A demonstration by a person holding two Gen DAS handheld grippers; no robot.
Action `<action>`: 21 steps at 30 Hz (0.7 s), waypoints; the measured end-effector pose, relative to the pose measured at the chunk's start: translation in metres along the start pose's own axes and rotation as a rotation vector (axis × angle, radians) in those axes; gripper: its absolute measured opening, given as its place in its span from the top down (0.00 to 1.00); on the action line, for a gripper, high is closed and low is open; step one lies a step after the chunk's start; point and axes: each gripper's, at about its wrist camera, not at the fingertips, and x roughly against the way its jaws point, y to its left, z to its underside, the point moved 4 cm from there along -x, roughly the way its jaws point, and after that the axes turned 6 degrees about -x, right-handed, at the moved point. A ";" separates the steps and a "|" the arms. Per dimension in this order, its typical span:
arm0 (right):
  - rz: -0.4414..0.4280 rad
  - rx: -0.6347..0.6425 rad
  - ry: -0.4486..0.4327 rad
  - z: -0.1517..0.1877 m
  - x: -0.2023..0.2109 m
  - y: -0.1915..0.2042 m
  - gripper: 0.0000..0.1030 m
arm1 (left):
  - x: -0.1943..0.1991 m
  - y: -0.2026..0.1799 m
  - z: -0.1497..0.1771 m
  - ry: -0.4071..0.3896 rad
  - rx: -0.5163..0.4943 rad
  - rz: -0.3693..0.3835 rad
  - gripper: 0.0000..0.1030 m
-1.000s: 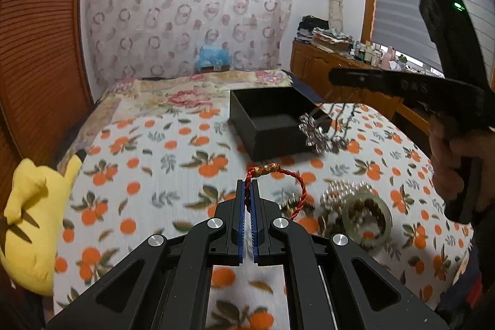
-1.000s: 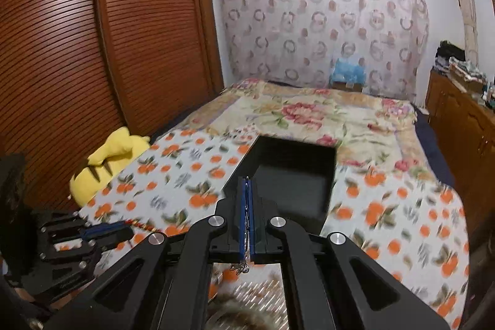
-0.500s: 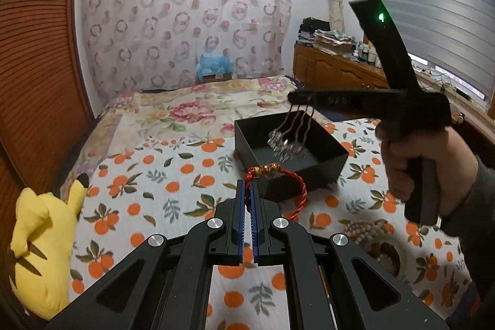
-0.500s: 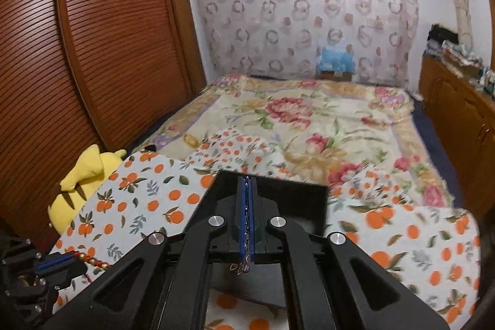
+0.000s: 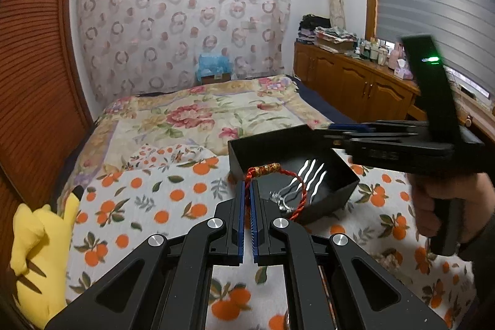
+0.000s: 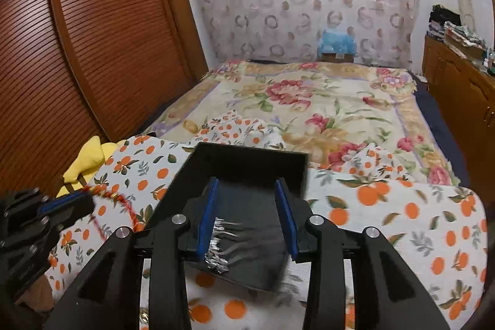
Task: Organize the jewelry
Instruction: 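Carry both items to the black box and release them inside, then grasp the pale green jade bangle with the right tool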
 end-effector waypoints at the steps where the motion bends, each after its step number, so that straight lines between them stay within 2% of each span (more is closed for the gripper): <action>1: 0.003 0.004 -0.009 0.000 0.006 -0.003 0.61 | -0.006 -0.003 -0.003 0.003 -0.007 0.000 0.98; 9: 0.028 0.045 -0.039 0.020 0.043 -0.010 0.61 | -0.034 -0.012 -0.016 0.018 -0.029 -0.002 0.98; 17: 0.019 0.063 -0.032 0.042 0.054 -0.011 0.61 | -0.055 -0.017 -0.031 0.025 -0.051 -0.012 0.97; 18: 0.020 0.065 -0.031 0.045 0.054 -0.010 0.61 | -0.059 -0.018 -0.032 0.031 -0.056 -0.015 0.93; 19: 0.020 0.067 -0.030 0.047 0.055 -0.008 0.61 | -0.063 -0.020 -0.032 0.046 -0.065 -0.019 0.81; 21: 0.015 0.075 -0.031 0.054 0.059 -0.005 0.61 | -0.061 -0.021 -0.028 0.046 -0.072 -0.020 0.64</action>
